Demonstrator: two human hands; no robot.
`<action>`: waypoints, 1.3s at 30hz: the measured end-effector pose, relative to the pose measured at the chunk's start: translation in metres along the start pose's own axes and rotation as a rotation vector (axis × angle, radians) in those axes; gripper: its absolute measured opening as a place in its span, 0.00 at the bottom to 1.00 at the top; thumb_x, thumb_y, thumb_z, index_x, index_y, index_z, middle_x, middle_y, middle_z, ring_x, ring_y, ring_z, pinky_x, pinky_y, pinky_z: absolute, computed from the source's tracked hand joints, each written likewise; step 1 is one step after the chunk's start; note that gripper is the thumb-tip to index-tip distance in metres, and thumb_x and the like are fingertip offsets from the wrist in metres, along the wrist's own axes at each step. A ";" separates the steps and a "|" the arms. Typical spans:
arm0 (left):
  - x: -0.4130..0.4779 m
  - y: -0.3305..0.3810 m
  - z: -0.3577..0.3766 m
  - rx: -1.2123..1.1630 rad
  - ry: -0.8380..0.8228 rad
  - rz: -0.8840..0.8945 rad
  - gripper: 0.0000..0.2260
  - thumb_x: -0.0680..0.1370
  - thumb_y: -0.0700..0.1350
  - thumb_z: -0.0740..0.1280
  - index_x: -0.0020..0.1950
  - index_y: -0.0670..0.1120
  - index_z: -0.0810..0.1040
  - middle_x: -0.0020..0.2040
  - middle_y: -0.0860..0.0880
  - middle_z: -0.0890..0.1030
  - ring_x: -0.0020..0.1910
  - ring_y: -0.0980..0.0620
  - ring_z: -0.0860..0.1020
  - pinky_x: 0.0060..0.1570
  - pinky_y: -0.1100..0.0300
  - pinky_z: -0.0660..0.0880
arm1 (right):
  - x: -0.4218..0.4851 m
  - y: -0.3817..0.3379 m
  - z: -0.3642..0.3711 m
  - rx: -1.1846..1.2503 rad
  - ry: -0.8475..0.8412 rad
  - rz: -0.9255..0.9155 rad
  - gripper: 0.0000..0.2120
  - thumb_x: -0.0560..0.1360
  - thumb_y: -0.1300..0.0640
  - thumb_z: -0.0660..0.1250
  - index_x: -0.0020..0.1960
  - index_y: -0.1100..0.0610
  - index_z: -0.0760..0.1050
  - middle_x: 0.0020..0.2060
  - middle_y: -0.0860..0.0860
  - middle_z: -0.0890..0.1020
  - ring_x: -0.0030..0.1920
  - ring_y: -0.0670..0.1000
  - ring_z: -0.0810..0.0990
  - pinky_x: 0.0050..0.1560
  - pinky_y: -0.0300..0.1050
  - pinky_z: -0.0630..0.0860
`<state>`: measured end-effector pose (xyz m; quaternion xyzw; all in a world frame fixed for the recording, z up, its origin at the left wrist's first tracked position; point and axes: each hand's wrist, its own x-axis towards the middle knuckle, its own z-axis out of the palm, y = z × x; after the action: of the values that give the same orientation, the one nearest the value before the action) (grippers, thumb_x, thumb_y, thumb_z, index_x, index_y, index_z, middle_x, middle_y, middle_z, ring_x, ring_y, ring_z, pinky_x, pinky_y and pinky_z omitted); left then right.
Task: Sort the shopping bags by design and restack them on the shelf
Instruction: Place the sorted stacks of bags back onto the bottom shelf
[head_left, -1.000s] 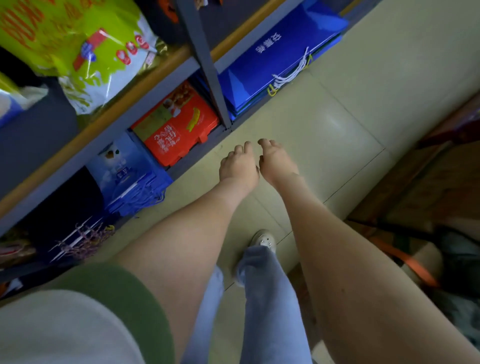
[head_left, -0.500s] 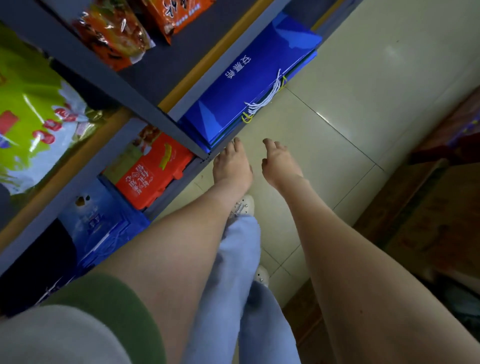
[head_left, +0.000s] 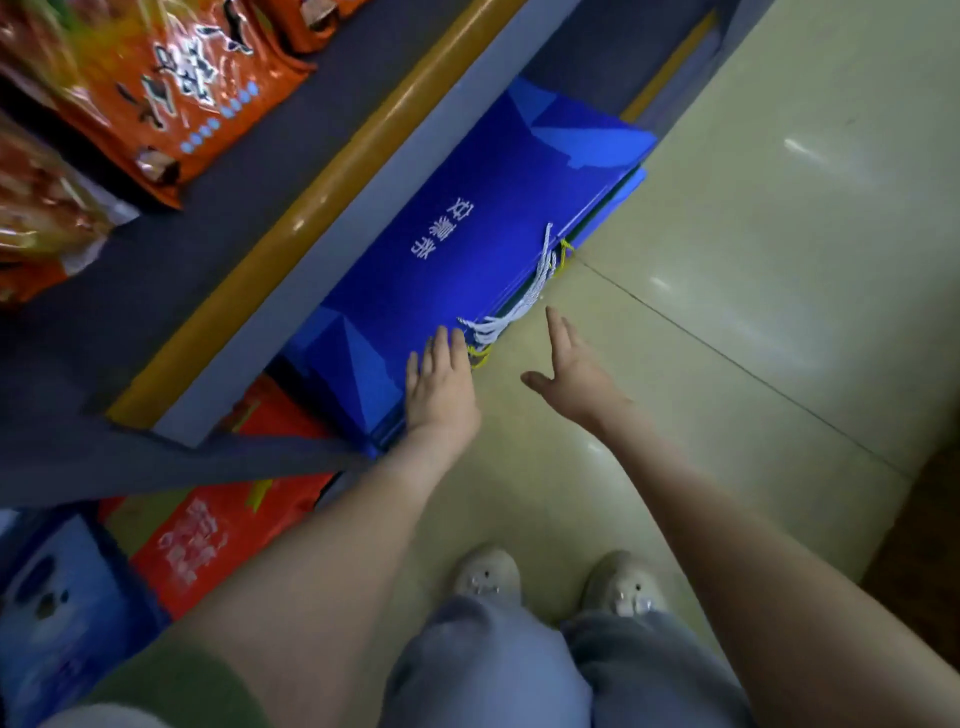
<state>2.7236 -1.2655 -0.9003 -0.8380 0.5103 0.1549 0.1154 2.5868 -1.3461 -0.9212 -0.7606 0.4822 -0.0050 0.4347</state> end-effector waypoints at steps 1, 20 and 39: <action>0.019 0.006 0.009 0.012 0.015 0.027 0.35 0.79 0.48 0.62 0.78 0.43 0.43 0.78 0.43 0.46 0.77 0.47 0.48 0.73 0.51 0.43 | 0.021 0.011 0.001 -0.025 0.032 -0.020 0.43 0.76 0.53 0.67 0.77 0.58 0.41 0.76 0.56 0.51 0.75 0.57 0.53 0.72 0.47 0.52; 0.147 0.027 0.042 0.334 0.464 0.124 0.40 0.65 0.57 0.75 0.71 0.42 0.66 0.67 0.40 0.73 0.64 0.43 0.73 0.61 0.51 0.70 | 0.200 0.075 -0.035 -1.052 0.774 -0.635 0.28 0.71 0.60 0.67 0.70 0.54 0.66 0.62 0.54 0.76 0.63 0.56 0.75 0.64 0.57 0.68; 0.128 0.024 0.043 0.298 0.360 0.129 0.49 0.70 0.70 0.63 0.77 0.46 0.41 0.77 0.40 0.45 0.76 0.38 0.46 0.72 0.41 0.44 | 0.175 0.063 -0.011 -0.832 0.495 -0.843 0.46 0.67 0.32 0.67 0.76 0.54 0.54 0.74 0.55 0.63 0.74 0.56 0.59 0.72 0.61 0.49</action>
<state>2.7509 -1.3662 -0.9891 -0.7916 0.5922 -0.0671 0.1348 2.6297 -1.4924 -1.0290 -0.9663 0.1895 -0.1632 -0.0603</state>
